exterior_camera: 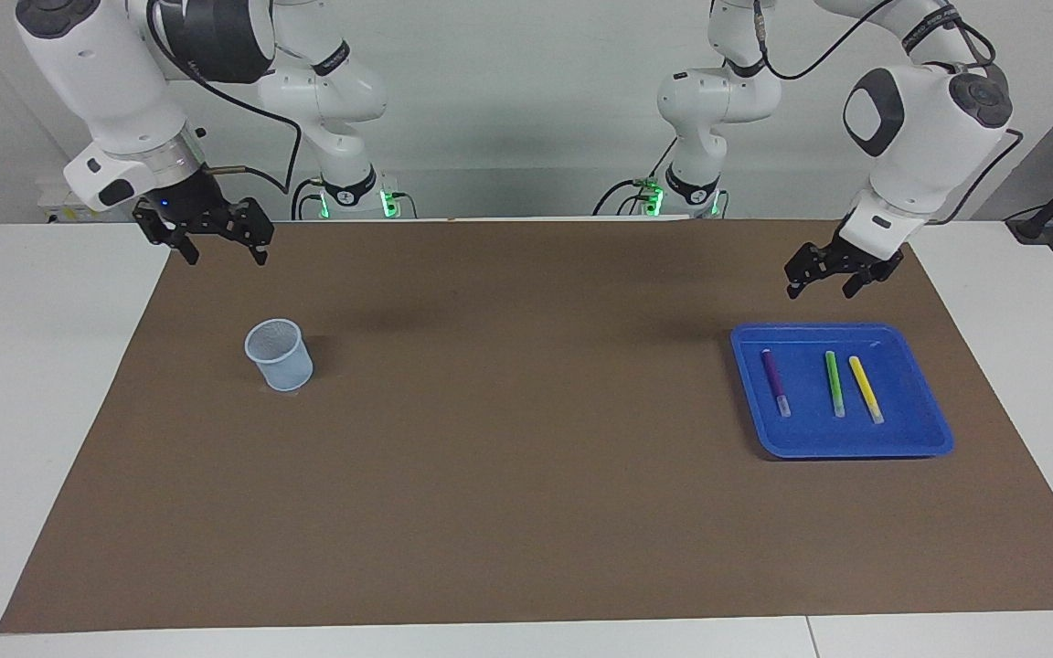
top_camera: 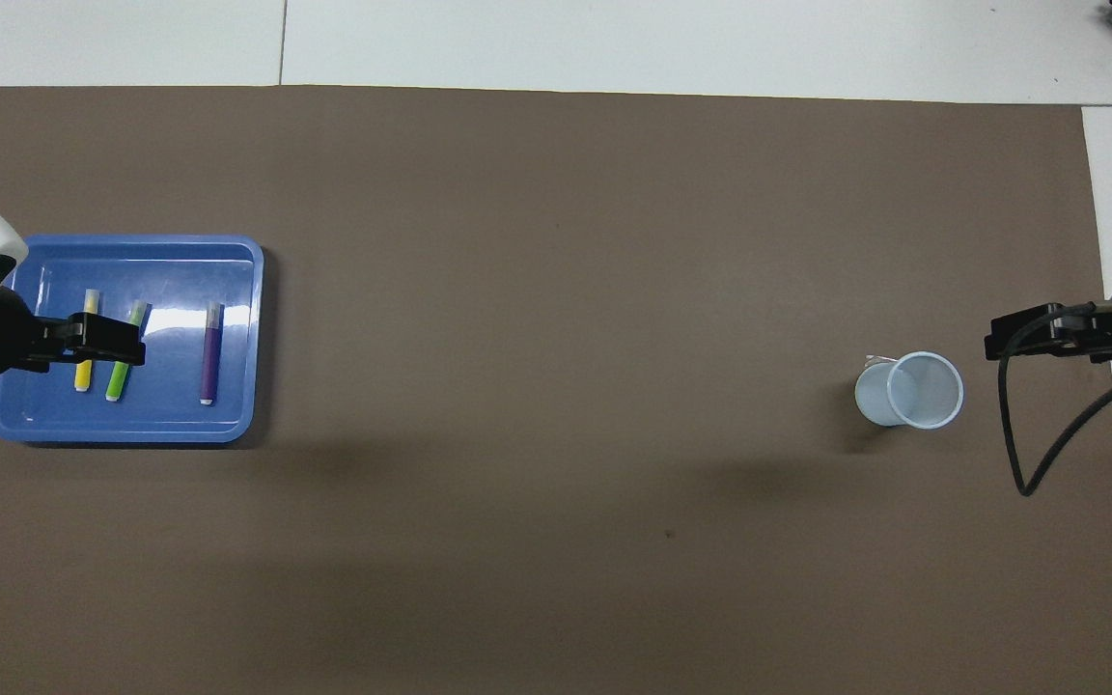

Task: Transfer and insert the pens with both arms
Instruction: 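Lower the left gripper onto the purple pen in the tray, then lift the purple pen with the left gripper while the right gripper approaches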

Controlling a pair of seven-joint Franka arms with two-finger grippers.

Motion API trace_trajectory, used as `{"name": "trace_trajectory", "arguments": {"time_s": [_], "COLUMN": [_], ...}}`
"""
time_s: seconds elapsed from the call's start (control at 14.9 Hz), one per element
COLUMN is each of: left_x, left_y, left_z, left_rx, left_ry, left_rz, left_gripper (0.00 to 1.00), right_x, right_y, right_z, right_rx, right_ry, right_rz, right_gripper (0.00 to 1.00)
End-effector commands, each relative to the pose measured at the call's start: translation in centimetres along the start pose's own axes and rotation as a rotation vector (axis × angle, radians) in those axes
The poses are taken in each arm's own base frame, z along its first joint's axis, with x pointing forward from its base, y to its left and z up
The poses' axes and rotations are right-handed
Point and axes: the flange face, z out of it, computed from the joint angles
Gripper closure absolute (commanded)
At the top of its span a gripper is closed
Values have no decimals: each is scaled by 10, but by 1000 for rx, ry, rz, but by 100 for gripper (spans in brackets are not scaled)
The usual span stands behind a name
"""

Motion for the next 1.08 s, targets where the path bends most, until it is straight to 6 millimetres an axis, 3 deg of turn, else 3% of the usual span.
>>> {"name": "trace_trajectory", "arguments": {"time_s": [0.0, 0.61, 0.81, 1.01], "left_x": [9, 39, 50, 55], "left_y": [-18, -21, -13, -14], "left_z": [22, 97, 129, 147], "left_rx": [-10, 6, 11, 14], "left_ry": [20, 73, 84, 85], "left_rz": [30, 34, 48, 48], "left_gripper": [0, 1, 3, 4], "right_x": [-2, -2, -2, -2], "right_y": [2, 3, 2, 2], "right_z": [-2, -2, -2, -2], "right_rx": [-6, -5, -6, -6], "right_ry": [18, 18, 18, 18], "right_rz": [-10, -9, -10, -10], "right_gripper": [0, 0, 0, 0]}}
